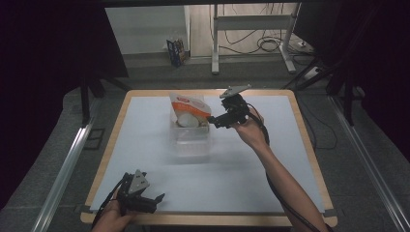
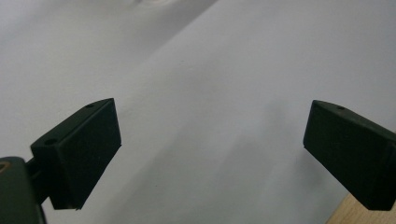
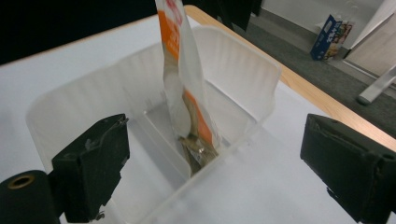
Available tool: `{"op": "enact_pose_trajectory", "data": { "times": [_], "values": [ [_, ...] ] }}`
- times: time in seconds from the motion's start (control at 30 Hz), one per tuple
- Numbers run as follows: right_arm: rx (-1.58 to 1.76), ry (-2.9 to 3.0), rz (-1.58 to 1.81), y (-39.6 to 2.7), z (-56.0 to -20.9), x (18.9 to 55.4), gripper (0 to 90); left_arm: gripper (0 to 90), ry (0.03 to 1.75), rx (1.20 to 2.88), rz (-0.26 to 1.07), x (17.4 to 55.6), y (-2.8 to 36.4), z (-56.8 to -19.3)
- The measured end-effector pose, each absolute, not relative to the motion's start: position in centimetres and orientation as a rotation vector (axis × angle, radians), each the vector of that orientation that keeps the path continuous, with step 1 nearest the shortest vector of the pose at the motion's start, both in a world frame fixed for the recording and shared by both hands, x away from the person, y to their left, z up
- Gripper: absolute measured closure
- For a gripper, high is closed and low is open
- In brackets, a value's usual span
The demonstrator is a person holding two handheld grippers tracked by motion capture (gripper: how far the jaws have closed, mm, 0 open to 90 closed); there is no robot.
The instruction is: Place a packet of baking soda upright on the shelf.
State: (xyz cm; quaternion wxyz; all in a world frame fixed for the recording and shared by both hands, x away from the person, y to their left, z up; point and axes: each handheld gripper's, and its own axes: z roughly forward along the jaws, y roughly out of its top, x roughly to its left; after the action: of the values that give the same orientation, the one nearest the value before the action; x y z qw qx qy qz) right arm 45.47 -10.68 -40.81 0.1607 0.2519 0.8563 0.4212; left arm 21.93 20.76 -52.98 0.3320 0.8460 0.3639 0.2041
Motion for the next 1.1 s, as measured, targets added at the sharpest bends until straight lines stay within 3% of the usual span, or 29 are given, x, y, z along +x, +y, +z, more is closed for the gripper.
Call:
{"op": "enact_pose_trajectory", "data": {
  "times": [1.1],
  "values": [
    [0.716,2.477,1.218,-14.2,-44.1,40.9,0.0,4.1,0.934,2.233,0.549,21.8,20.5,-53.0]
  ]
}}
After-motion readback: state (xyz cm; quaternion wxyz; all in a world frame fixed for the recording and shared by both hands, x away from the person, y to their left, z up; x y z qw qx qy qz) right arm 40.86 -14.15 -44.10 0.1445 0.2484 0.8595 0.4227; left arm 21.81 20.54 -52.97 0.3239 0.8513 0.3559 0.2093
